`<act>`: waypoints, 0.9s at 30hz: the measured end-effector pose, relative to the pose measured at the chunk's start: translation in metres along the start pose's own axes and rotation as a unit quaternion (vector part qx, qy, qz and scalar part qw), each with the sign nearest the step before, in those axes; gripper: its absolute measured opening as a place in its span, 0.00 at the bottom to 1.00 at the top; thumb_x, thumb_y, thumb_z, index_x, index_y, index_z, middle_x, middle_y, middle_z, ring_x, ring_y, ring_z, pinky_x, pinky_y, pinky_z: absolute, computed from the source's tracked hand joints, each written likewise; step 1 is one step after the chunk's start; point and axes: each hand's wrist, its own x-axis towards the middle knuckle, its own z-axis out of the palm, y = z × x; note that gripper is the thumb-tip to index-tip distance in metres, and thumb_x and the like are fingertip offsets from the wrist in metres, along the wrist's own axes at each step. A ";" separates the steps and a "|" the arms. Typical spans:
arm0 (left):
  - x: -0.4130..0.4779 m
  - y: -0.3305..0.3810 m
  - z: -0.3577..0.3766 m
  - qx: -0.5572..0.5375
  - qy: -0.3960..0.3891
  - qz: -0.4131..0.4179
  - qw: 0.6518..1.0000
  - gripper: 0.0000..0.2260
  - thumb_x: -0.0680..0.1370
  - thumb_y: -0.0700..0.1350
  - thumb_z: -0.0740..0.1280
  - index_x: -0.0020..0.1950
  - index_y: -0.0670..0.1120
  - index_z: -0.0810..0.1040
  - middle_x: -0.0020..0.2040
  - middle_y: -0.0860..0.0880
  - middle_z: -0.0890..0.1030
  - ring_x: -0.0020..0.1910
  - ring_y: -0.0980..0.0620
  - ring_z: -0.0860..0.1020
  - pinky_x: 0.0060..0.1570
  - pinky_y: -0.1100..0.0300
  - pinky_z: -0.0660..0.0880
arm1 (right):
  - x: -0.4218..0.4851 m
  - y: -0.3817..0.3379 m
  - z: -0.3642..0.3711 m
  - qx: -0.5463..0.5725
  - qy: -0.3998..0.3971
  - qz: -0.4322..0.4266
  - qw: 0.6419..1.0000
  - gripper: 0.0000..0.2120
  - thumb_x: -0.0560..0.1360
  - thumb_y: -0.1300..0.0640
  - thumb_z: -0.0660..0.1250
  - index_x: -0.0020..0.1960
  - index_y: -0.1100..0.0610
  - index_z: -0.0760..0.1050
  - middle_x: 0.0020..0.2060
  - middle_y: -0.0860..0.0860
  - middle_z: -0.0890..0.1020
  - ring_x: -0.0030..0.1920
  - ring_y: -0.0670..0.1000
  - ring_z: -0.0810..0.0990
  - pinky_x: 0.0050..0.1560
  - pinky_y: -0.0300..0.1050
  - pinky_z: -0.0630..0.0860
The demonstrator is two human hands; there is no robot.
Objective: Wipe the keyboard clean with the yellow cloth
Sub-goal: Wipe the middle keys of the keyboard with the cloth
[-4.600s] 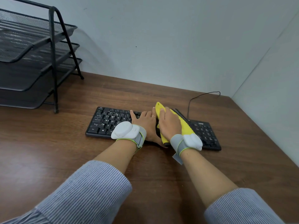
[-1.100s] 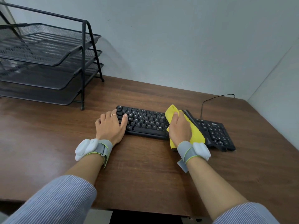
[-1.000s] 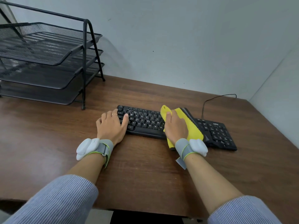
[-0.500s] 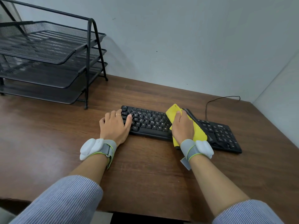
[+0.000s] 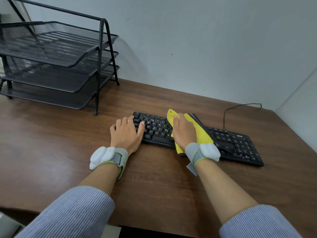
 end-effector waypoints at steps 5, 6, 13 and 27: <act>0.001 0.000 0.000 -0.003 0.002 0.002 1.000 0.24 0.80 0.57 0.53 0.70 0.44 0.66 0.66 0.45 0.72 0.66 0.45 0.66 0.65 0.49 0.58 | 0.002 0.016 -0.010 0.017 0.073 0.036 0.997 0.16 0.81 0.52 0.48 0.52 0.61 0.70 0.39 0.58 0.75 0.40 0.58 0.70 0.38 0.50 0.63; 0.001 0.000 0.001 -0.003 0.002 0.002 1.000 0.24 0.80 0.57 0.53 0.70 0.44 0.66 0.66 0.45 0.72 0.66 0.45 0.65 0.65 0.49 0.58 | 0.002 0.019 -0.012 0.015 0.088 0.050 0.995 0.16 0.81 0.52 0.48 0.53 0.62 0.70 0.40 0.58 0.75 0.40 0.57 0.68 0.38 0.50 0.62; 0.002 -0.001 0.002 -0.005 0.004 -0.001 1.000 0.24 0.79 0.57 0.52 0.70 0.44 0.67 0.66 0.46 0.72 0.66 0.46 0.65 0.65 0.49 0.58 | 0.007 -0.003 0.008 -0.002 0.002 -0.007 1.000 0.16 0.81 0.52 0.48 0.49 0.60 0.69 0.37 0.58 0.74 0.43 0.62 0.72 0.38 0.50 0.63; 0.001 0.000 0.001 0.003 0.005 -0.005 1.000 0.24 0.80 0.57 0.52 0.70 0.44 0.67 0.65 0.46 0.72 0.65 0.46 0.65 0.65 0.49 0.58 | 0.011 0.011 -0.006 -0.007 0.060 -0.001 0.998 0.16 0.81 0.52 0.48 0.49 0.61 0.70 0.36 0.55 0.73 0.35 0.55 0.63 0.37 0.49 0.61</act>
